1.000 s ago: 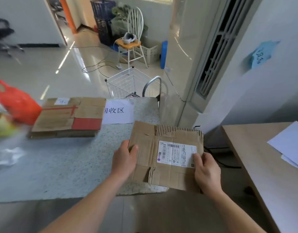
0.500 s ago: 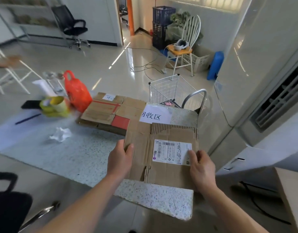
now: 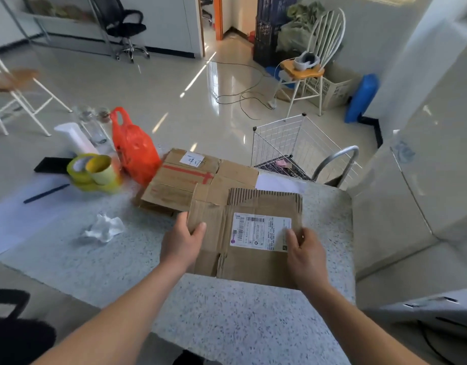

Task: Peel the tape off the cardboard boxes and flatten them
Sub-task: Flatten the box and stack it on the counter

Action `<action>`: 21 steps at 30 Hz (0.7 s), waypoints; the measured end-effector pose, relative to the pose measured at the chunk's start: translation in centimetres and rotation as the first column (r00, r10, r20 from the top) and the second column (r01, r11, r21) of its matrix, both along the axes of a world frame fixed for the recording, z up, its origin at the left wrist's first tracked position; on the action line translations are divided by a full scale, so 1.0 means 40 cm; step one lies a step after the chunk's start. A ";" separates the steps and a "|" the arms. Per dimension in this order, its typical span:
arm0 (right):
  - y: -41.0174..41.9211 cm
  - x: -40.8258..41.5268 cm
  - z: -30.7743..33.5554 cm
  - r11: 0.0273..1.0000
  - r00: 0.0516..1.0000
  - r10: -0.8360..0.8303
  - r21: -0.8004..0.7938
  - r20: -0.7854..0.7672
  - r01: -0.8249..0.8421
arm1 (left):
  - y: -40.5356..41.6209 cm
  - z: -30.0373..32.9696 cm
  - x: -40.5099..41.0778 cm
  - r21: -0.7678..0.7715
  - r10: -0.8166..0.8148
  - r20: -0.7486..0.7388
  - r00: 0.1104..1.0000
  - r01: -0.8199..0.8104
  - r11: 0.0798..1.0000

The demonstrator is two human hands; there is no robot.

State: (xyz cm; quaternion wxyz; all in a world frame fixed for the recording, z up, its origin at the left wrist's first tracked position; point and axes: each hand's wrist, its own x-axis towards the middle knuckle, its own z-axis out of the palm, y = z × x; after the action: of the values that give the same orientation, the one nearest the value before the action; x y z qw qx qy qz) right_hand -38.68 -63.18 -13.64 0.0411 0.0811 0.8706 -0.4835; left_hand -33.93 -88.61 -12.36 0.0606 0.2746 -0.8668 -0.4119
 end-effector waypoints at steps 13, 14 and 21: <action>-0.443 -0.379 -0.108 0.979 1.000 -0.008 0.202 0.030 0.002 | -0.435 -0.054 -0.455 -0.224 -0.139 0.206 0.969 0.185 0.957; -0.461 -0.386 -0.130 0.967 0.998 0.024 0.251 0.056 -0.037 | -0.443 -0.074 -0.469 -0.240 -0.157 0.219 0.963 0.209 0.948; -0.531 -0.370 -0.256 0.688 0.950 0.291 0.664 0.117 -0.293 | -0.446 -0.247 -0.490 -0.382 -0.498 0.448 0.742 0.663 0.644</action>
State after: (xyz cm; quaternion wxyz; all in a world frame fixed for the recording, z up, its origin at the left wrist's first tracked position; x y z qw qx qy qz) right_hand -53.49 -84.43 -23.87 0.0862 -0.0483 0.9875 -0.1229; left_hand -53.51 -106.46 -22.26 -0.1382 0.0105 -0.9839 -0.1127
